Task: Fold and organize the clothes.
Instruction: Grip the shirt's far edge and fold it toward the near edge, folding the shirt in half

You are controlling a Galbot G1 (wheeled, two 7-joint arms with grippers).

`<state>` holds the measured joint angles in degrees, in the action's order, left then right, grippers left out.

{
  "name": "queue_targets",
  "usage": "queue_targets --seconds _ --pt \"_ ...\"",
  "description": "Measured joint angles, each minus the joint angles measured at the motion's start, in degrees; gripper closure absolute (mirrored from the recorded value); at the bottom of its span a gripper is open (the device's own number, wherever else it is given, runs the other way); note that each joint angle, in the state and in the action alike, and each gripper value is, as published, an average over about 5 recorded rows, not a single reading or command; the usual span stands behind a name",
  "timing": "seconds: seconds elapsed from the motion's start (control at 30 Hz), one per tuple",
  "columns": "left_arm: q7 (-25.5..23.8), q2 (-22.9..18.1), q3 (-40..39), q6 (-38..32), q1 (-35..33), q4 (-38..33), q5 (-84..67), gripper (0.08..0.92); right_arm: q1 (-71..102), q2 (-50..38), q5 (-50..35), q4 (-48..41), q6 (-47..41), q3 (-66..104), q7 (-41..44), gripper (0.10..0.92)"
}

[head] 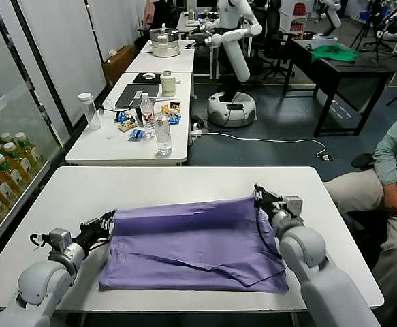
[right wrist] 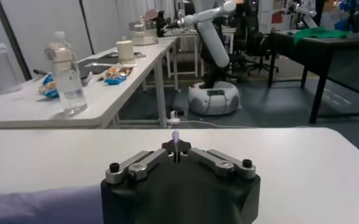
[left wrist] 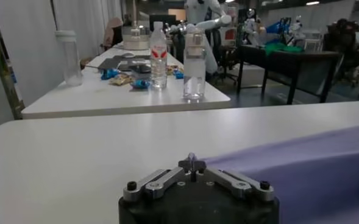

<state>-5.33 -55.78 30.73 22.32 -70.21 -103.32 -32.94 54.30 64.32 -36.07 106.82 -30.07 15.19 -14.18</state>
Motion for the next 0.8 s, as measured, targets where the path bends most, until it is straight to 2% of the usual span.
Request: queue_targets --seconds 0.33,0.8 --pt "0.0 -0.9 1.3 -0.4 -5.1 -3.7 0.6 0.914 9.9 -3.0 -0.9 8.6 -0.7 5.8 0.3 0.909" --pt "-0.6 -0.8 2.3 0.7 -7.9 -6.1 2.4 0.915 17.6 -4.7 0.0 12.2 -1.5 9.0 0.7 0.909"
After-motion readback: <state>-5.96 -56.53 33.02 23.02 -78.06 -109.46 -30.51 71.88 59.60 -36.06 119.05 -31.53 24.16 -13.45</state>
